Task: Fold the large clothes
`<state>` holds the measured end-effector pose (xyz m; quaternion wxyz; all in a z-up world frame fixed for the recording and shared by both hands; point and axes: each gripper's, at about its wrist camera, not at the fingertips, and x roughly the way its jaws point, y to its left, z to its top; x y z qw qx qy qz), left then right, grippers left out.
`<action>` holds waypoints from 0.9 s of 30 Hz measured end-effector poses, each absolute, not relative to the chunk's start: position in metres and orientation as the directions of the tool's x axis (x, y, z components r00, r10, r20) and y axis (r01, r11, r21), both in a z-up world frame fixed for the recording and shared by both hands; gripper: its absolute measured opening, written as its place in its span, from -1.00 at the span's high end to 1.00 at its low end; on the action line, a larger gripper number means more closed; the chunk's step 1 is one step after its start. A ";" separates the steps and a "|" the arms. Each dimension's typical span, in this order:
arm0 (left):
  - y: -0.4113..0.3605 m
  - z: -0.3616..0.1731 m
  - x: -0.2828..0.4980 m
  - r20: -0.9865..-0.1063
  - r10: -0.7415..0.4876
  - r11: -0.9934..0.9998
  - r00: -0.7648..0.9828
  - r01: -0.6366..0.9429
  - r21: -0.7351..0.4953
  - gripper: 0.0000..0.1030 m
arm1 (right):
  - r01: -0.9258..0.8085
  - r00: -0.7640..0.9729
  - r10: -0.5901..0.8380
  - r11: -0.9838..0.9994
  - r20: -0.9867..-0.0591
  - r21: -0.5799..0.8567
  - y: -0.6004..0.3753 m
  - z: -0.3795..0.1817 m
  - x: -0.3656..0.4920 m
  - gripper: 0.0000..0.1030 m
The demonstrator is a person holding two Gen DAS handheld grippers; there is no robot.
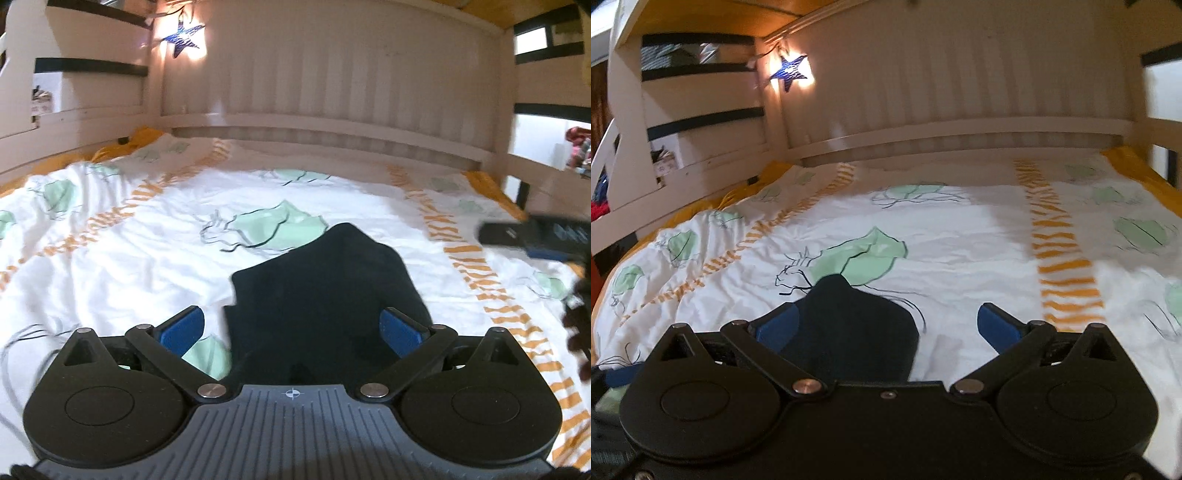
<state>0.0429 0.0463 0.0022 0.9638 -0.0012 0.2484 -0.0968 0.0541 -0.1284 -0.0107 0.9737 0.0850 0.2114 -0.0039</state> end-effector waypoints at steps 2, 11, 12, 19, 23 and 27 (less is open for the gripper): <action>0.049 0.009 0.039 -0.503 -0.168 0.985 0.848 0.168 -0.045 -1.00 | 0.040 0.910 0.029 0.987 -0.415 0.157 -0.123 -0.010 0.039 -0.99; 0.050 0.021 0.020 -0.603 -0.069 0.995 0.795 0.095 0.011 -0.99 | 0.030 0.870 0.050 0.987 -0.490 0.155 -0.091 -0.015 -0.008 -0.99; 0.051 0.020 0.018 -0.612 -0.056 0.996 0.789 0.082 0.015 -0.99 | 0.036 0.865 0.040 0.989 -0.500 0.142 -0.088 -0.016 -0.011 -0.99; 0.049 0.017 0.012 -0.660 -0.037 0.998 0.750 0.066 0.019 -0.99 | 0.068 0.843 -0.014 0.994 -0.537 0.081 -0.074 -0.019 -0.037 -0.99; 0.046 0.015 0.008 -0.679 -0.023 0.998 0.734 0.061 0.032 -0.99 | 0.080 0.818 -0.027 0.995 -0.575 0.066 -0.070 -0.021 -0.042 -0.99; 0.043 0.013 0.006 -0.690 -0.027 0.997 0.723 0.071 0.036 -0.99 | 0.076 0.805 -0.004 0.992 -0.593 0.097 -0.071 -0.024 -0.044 -0.99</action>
